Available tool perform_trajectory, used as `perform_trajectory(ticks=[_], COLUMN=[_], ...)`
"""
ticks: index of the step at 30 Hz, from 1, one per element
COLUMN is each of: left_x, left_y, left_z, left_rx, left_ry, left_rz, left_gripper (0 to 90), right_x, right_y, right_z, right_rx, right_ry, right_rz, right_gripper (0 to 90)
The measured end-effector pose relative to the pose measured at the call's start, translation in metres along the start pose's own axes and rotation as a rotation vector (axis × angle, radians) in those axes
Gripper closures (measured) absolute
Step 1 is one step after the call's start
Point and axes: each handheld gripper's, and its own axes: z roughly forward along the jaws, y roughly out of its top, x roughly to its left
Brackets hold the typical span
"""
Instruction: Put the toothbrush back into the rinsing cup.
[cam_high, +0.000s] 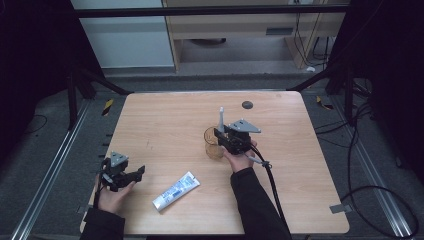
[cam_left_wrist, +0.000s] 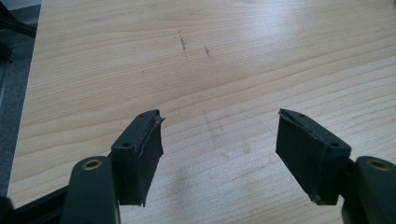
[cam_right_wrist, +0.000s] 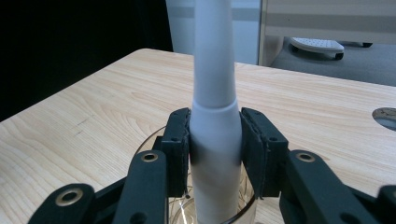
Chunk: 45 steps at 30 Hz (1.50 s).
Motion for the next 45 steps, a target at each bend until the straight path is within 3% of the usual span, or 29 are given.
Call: perform_trajectory(ticks=[19,30,37,45], left_x=[0.000,0.000,-0.001,-0.003], left_y=[0.000,0.000,0.001,0.002], left_z=[0.000,-0.001,-0.003,-0.005], left_rx=[-0.003,-0.006,-0.013,-0.017], left_ry=[0.000,0.000,-0.009,-0.042], left_rz=[-0.001,-0.002,-0.001,-0.001], left_gripper=[30.4,30.3,31.1,36.4], right_x=[0.002,0.005,0.007,0.006], right_y=[0.001,0.004,0.010,0.016], right_z=[-0.001,-0.004,-0.012,-0.031], right_rx=[-0.003,-0.029,0.016,0.050], right_ry=[0.005,-0.008,0.003,0.018], right_rz=[-0.009,-0.025,-0.028,-0.037], right_gripper=[61.3,36.4,23.6,21.1])
